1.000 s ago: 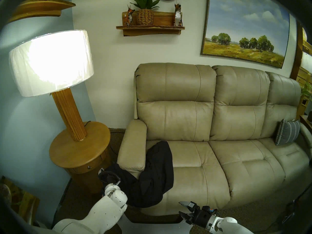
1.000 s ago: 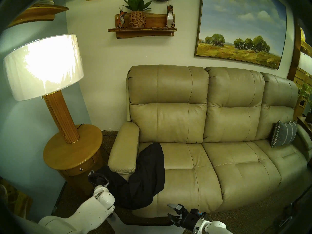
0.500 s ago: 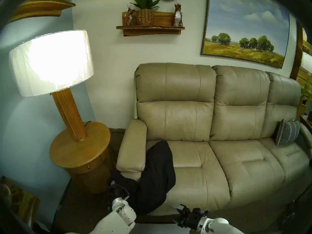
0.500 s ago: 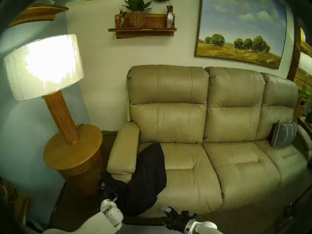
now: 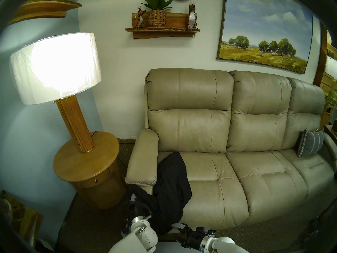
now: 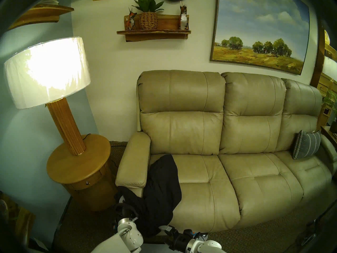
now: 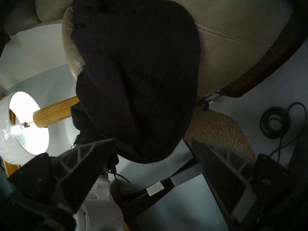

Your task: Drape jacket on sofa arm

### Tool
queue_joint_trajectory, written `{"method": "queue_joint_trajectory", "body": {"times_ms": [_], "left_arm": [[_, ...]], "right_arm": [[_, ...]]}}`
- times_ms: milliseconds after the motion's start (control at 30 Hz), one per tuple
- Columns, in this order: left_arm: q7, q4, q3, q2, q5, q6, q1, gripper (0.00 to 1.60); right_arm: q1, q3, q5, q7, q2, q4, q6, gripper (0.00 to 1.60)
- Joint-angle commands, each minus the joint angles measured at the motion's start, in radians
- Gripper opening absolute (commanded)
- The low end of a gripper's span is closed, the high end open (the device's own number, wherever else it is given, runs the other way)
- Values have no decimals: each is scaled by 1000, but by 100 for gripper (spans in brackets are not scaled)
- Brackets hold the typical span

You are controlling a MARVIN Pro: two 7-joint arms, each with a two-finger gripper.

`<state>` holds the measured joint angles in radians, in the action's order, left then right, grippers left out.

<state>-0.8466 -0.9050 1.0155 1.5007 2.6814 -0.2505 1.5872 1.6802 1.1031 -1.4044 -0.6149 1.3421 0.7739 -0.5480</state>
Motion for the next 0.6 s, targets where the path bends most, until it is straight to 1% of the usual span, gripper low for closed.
{"method": "queue_joint_trajectory", "body": {"times_ms": [0,300,333,367,400,433,567], "left_arm": [[47,-106,47,54,-28,-40,-105,0],[155,-230,161,40,-21,-87,-194,0],[165,-235,178,43,-21,-89,-197,0],[165,-235,178,43,-21,-89,-197,0],[190,-256,206,36,-15,-101,-220,0],[201,-266,226,35,-11,-106,-221,0],[257,-254,275,24,-1,-130,-257,0]], "right_arm": [[8,-1,-2,-16,-1,2,-4,160],[9,4,5,-16,-13,-6,1,160],[8,5,5,-16,-15,-7,1,160],[8,5,5,-16,-15,-7,1,160],[7,6,5,-15,-17,-9,2,160],[7,6,5,-14,-18,-10,1,160],[7,8,5,-14,-22,-16,0,160]]}}
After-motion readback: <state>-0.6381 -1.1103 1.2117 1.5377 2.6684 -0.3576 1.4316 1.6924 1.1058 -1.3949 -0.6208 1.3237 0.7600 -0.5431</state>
